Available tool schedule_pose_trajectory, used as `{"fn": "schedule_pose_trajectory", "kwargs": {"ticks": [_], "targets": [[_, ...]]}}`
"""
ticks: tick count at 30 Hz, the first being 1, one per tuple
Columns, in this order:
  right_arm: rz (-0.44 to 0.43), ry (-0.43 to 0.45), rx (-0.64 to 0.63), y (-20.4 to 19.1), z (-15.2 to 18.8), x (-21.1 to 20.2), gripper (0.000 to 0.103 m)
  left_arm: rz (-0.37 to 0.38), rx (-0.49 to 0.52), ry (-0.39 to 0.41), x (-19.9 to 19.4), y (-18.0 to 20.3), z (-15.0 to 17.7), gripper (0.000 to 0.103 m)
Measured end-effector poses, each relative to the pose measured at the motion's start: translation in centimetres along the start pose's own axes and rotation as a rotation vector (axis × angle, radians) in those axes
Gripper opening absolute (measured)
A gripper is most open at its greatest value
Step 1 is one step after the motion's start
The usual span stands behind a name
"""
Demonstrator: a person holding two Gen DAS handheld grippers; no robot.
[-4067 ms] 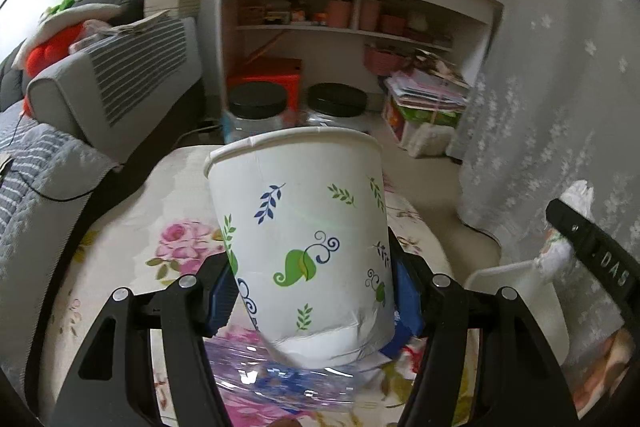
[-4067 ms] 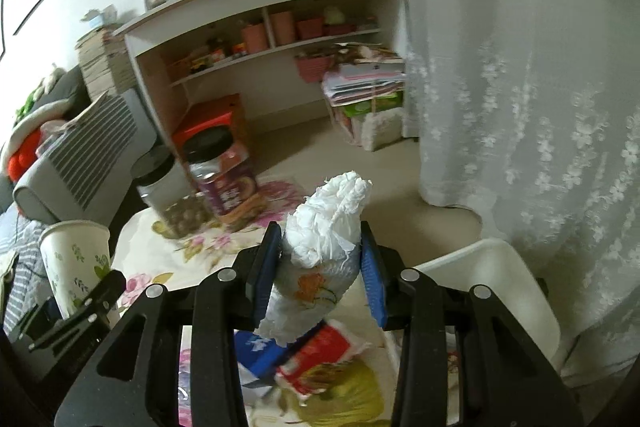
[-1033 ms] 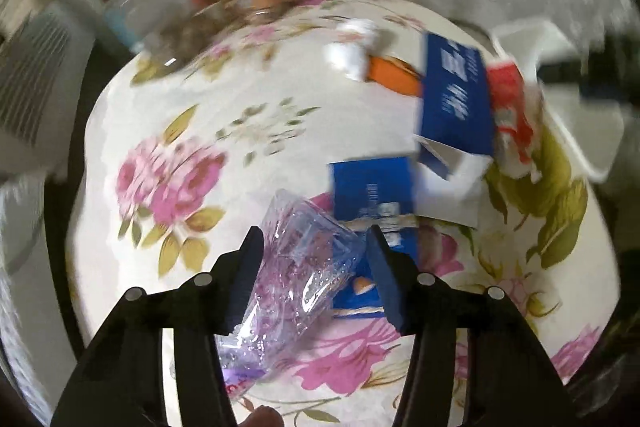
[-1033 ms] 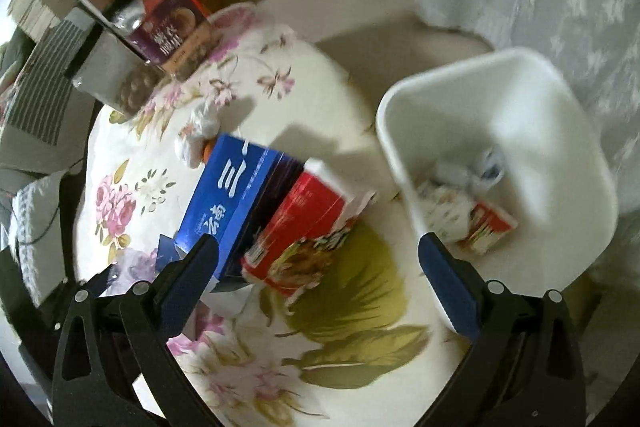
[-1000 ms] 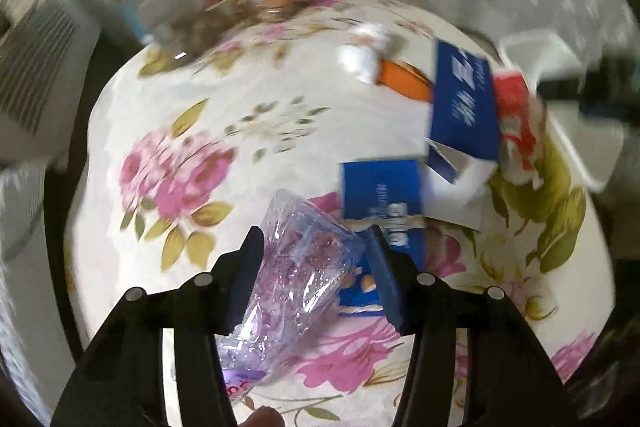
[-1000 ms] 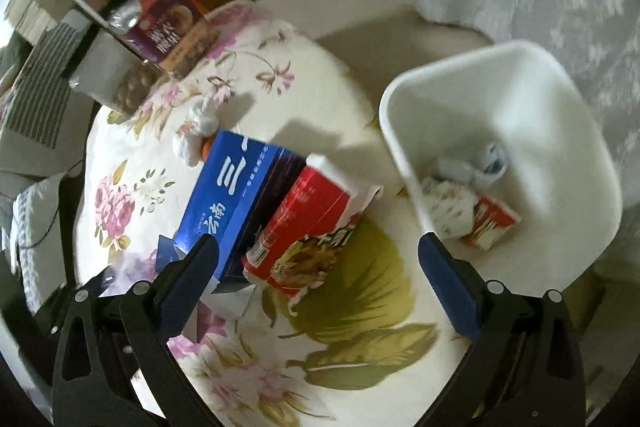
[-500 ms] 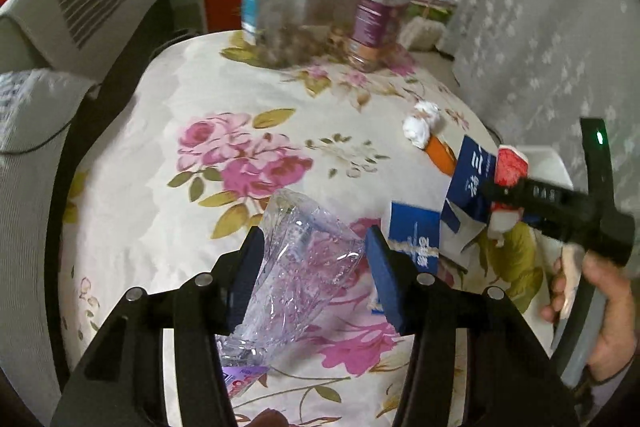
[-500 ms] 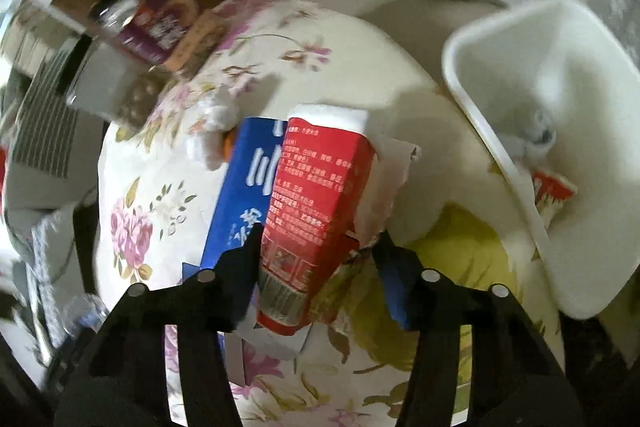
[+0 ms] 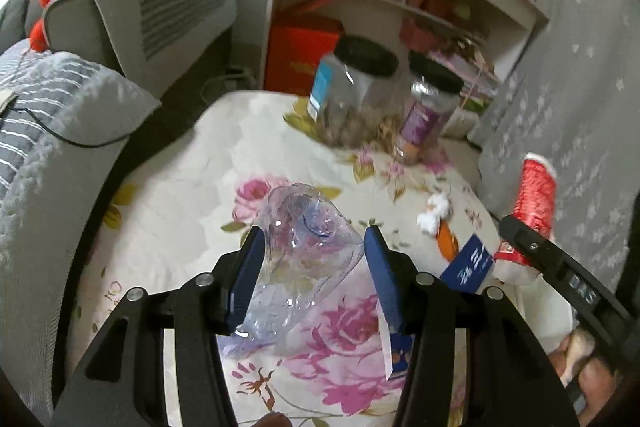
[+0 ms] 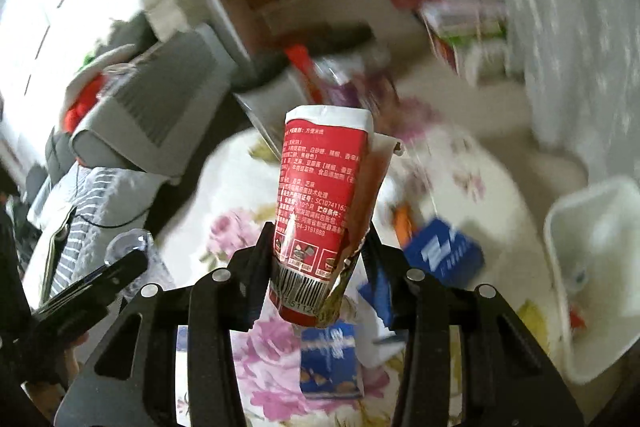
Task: Collect trash
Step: 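Carry bottle and red tube over the white bin and open both tools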
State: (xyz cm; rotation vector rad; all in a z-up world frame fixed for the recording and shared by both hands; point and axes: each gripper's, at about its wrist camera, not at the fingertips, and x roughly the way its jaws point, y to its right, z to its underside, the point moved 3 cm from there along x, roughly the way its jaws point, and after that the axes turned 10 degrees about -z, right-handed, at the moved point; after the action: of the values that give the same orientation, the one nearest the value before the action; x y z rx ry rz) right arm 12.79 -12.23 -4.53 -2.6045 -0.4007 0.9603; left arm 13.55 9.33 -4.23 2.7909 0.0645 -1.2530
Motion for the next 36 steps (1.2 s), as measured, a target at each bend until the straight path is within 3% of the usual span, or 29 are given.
{"fn": "schedule_pose_trajectory", "kwargs": {"ticks": [7, 15, 36], "targets": [[0.048, 0.106, -0.133, -1.4, -1.0, -2.2, 0.041, -0.045, -0.053, 0.109, -2.0, 0.3, -1.0, 0.050], [0.073, 0.131, -0.150, -0.9, -1.7, -3.9, 0.041, -0.050, -0.063, 0.196, -3.9, 2.0, -1.7, 0.049], [0.148, 0.207, -0.115, 3.3, -3.1, -9.4, 0.042, 0.030, 0.001, 0.216, -6.0, 9.5, -1.2, 0.049]]}}
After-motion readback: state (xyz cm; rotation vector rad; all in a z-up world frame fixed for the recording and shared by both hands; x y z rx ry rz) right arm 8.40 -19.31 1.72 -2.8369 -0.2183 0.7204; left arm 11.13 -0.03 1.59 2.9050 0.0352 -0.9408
